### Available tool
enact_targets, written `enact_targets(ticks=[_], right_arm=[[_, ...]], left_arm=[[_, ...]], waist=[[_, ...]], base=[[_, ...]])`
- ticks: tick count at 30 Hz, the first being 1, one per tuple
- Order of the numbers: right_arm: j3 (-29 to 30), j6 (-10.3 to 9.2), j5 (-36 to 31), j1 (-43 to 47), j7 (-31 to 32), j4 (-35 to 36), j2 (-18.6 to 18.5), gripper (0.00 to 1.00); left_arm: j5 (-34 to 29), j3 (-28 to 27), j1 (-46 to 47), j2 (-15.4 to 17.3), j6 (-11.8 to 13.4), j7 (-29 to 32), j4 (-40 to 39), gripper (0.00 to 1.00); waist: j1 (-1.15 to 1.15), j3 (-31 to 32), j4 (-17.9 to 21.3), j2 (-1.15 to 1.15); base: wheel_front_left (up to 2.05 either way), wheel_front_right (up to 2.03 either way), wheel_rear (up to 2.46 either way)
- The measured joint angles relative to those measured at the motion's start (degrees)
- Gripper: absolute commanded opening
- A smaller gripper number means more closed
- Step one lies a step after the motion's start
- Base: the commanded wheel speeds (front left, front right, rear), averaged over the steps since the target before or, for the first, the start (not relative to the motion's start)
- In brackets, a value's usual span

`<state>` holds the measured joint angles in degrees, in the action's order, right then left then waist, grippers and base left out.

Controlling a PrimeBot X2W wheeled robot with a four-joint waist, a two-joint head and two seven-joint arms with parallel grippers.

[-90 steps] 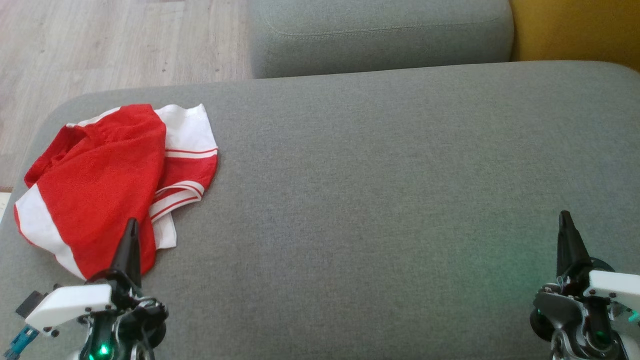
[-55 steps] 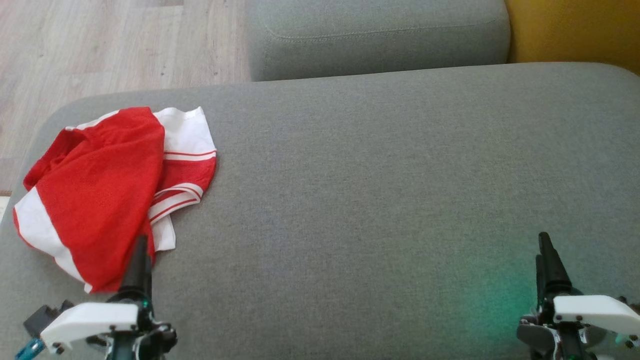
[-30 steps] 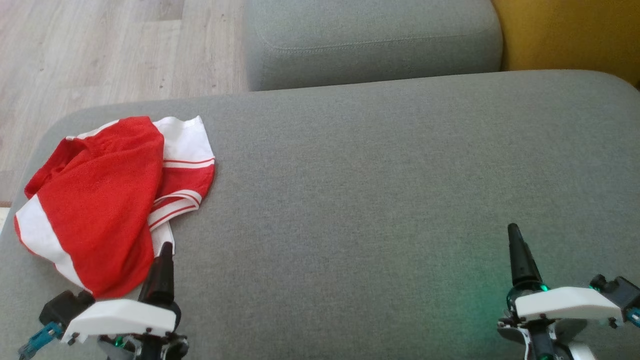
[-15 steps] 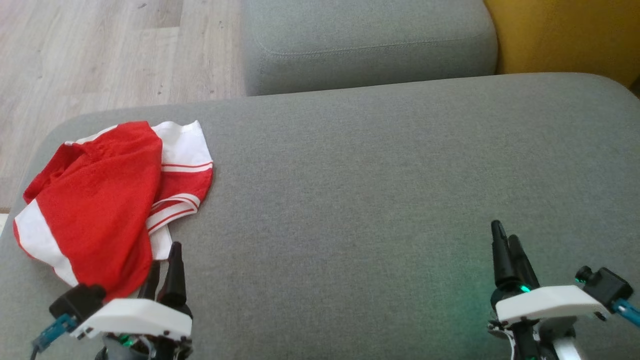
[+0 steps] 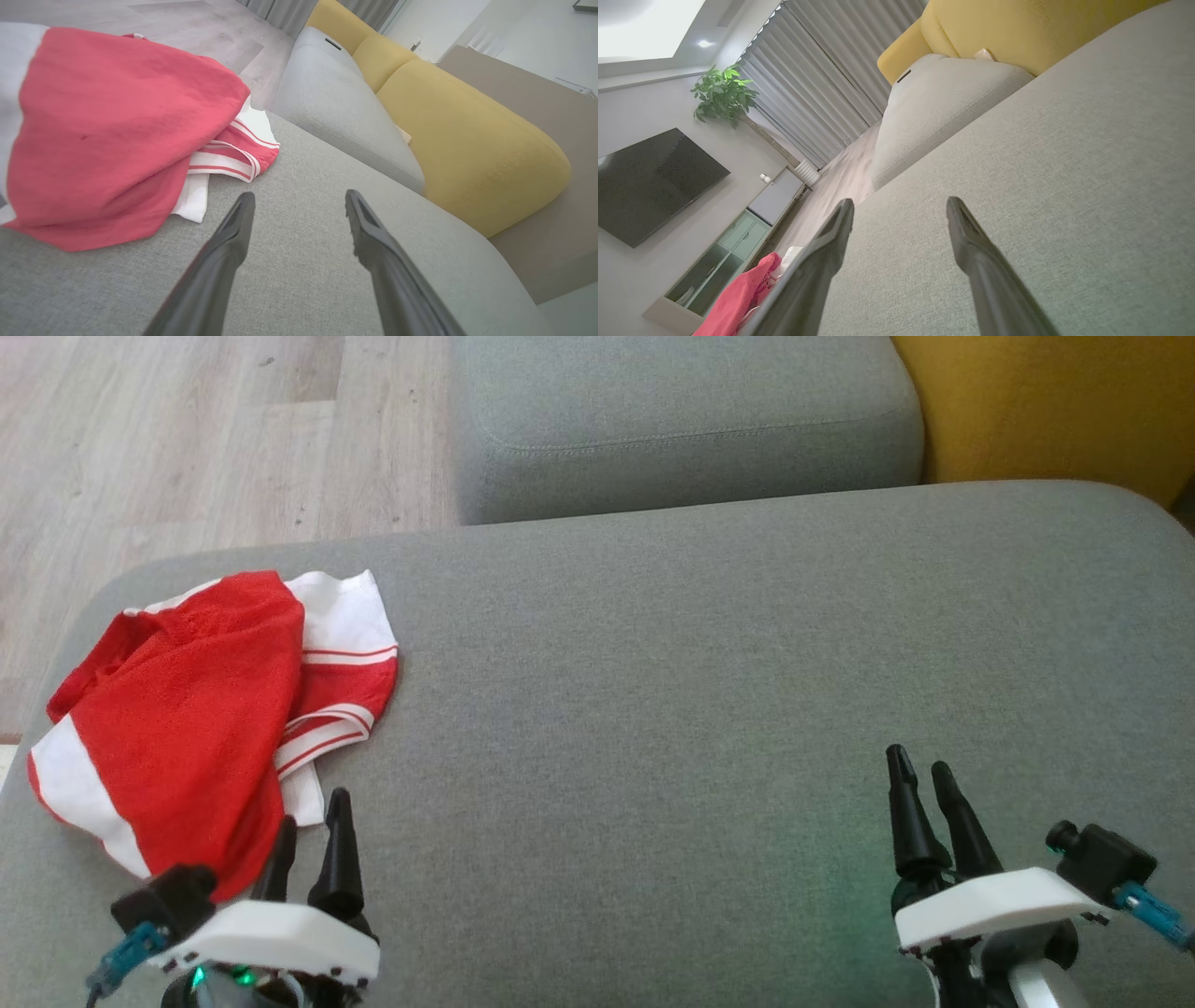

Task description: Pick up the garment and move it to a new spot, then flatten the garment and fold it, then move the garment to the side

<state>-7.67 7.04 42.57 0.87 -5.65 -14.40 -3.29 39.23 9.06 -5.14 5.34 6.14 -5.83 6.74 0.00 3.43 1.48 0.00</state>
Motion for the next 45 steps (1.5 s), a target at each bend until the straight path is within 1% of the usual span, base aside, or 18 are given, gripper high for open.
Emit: enact_targets(ticks=[2,11,20,31,34,39,45], right_arm=[[-0.3,0.0,-1.5,0.1,-0.5,0.3,0.0,1.0],[-1.5,0.0,-8.2,1.1,-2.0,0.9,-0.1,1.0],[-2.6,0.01,-14.8,1.0,-3.4,2.6,-0.3,1.0],[-3.4,0.01,-21.4,1.0,-5.2,2.9,-0.3,1.0],[-3.4,0.01,-23.0,1.1,-5.7,2.8,-0.3,1.0],[-3.0,0.01,-26.0,1.1,-6.5,2.8,-0.2,1.0],[-3.1,0.01,-29.6,1.1,-7.5,2.6,-0.1,1.0]], left_arm=[[-1.4,0.2,-0.6,0.0,0.5,-0.4,-0.4,1.0],[-7.9,1.1,-1.3,0.1,1.5,-1.9,-1.8,1.0],[-14.3,1.2,-1.9,0.1,1.9,-3.4,-3.7,1.0],[-21.7,1.2,-3.8,0.0,1.9,-5.1,-4.7,1.0],[-23.6,1.2,-4.0,-0.1,1.2,-5.5,-4.8,1.0],[-25.8,1.0,-4.0,-0.5,-1.2,-6.5,-5.2,1.0],[-30.2,-0.1,-4.3,-1.3,-2.2,-7.5,-6.3,1.0]], waist=[[0.0,0.1,0.0,0.0],[0.0,0.2,0.4,0.0],[0.0,0.3,0.4,0.0],[0.0,0.5,0.6,0.0],[0.0,0.5,0.7,0.0],[0.0,0.5,0.8,0.0],[0.0,0.6,1.1,0.0]], base=[[0.0,0.0,0.0],[0.0,0.0,0.0],[0.0,0.0,0.0],[0.0,0.0,0.0],[0.0,0.0,0.0],[0.0,0.0,0.0],[0.0,0.0,0.0]])
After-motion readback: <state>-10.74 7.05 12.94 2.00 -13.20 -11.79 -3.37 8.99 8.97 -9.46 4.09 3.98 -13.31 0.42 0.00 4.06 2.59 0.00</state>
